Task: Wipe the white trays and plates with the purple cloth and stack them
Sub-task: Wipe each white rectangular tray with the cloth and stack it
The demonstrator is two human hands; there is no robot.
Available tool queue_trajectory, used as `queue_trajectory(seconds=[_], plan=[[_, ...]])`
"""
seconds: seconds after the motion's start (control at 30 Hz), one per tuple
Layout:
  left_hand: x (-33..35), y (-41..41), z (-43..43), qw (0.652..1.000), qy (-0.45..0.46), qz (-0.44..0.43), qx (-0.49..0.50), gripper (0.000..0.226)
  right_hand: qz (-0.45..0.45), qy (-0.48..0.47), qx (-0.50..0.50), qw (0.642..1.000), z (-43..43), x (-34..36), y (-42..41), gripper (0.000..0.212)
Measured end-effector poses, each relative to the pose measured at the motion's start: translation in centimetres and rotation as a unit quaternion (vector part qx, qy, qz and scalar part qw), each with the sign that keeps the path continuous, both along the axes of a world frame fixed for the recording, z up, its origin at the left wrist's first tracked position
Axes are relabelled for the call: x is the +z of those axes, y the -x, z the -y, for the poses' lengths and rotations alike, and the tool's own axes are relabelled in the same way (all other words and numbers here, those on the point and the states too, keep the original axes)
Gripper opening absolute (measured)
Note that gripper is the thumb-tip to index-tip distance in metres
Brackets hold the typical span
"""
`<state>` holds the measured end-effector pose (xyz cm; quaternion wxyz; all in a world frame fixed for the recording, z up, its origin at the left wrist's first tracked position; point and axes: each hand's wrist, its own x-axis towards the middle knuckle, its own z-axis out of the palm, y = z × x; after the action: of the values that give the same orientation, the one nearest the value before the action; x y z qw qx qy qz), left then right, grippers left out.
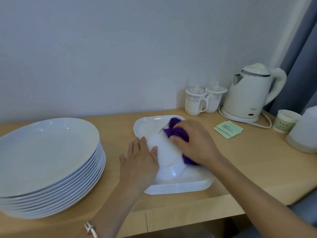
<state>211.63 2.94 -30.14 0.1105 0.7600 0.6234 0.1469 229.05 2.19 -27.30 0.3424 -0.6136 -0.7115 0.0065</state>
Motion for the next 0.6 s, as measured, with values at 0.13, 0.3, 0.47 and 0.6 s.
queue_trajectory(seconds=[0.13, 0.3, 0.47, 0.6], plan=[[0.0, 0.0, 0.0, 1.0, -0.003, 0.004, -0.002, 0.053, 0.004, 0.029, 0.1, 0.995, 0.8, -0.3, 0.0, 0.03], [0.1, 0.0, 0.0, 1.0, -0.01, 0.02, -0.007, 0.054, -0.124, 0.019, -0.084, 0.989, -1.7, 0.3, -2.2, 0.021], [0.1, 0.0, 0.0, 0.999, -0.002, 0.036, -0.004, 0.055, -0.031, 0.035, 0.104, 0.993, -0.8, -0.2, -1.2, 0.026], [0.1, 0.0, 0.1, 0.999, 0.006, 0.047, -0.004, 0.055, -0.15, 0.041, -0.085, 0.984, -3.8, 0.5, -3.0, 0.023]])
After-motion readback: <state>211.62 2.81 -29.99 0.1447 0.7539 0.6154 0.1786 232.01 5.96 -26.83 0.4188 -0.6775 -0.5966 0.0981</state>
